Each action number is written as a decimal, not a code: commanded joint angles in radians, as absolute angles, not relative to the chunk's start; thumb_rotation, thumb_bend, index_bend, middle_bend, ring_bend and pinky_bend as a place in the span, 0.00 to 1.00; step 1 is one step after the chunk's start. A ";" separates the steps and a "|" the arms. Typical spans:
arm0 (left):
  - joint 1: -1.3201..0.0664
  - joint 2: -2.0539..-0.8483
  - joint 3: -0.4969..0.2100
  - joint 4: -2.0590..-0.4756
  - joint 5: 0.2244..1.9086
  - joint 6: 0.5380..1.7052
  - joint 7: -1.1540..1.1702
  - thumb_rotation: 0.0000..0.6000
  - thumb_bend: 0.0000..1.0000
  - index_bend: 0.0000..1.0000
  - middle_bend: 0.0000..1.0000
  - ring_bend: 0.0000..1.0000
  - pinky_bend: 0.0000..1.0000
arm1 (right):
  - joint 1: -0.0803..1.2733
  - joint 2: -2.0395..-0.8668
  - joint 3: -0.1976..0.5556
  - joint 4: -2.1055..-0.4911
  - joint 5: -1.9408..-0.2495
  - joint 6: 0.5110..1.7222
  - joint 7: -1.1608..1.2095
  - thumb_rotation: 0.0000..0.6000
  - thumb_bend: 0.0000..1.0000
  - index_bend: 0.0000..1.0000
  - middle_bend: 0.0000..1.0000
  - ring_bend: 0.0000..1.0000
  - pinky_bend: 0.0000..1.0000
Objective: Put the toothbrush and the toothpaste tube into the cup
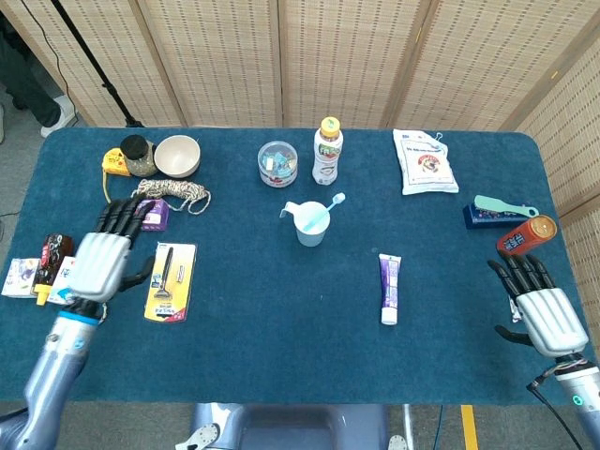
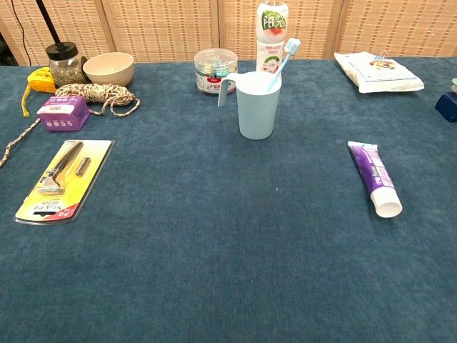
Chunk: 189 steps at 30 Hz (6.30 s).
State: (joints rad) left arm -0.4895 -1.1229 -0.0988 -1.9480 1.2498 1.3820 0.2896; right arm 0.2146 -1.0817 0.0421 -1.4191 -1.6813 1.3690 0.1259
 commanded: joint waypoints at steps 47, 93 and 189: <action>-0.133 -0.999 0.033 -1.726 1.502 1.507 -0.055 1.00 0.37 0.00 0.00 0.00 0.00 | 0.762 -1.434 -0.163 -0.923 -2.011 1.070 0.221 1.00 0.24 0.31 0.15 0.04 0.17; -0.127 -0.978 0.012 -1.724 1.536 1.445 -0.107 1.00 0.37 0.00 0.00 0.00 0.00 | 0.747 -1.330 0.034 -1.340 -1.617 1.213 0.566 1.00 0.44 0.64 0.51 0.38 0.55; -0.138 -0.954 0.009 -1.693 1.557 1.404 -0.186 1.00 0.37 0.00 0.00 0.00 0.00 | 0.937 -1.615 0.334 -1.216 -1.175 0.879 0.167 1.00 0.44 0.41 0.33 0.20 0.53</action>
State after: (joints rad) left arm -0.1379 -0.9540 0.0088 -1.6928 1.5564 1.4042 -0.1862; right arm 0.9375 -1.6141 0.3340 -1.2167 -1.1746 0.8788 0.1666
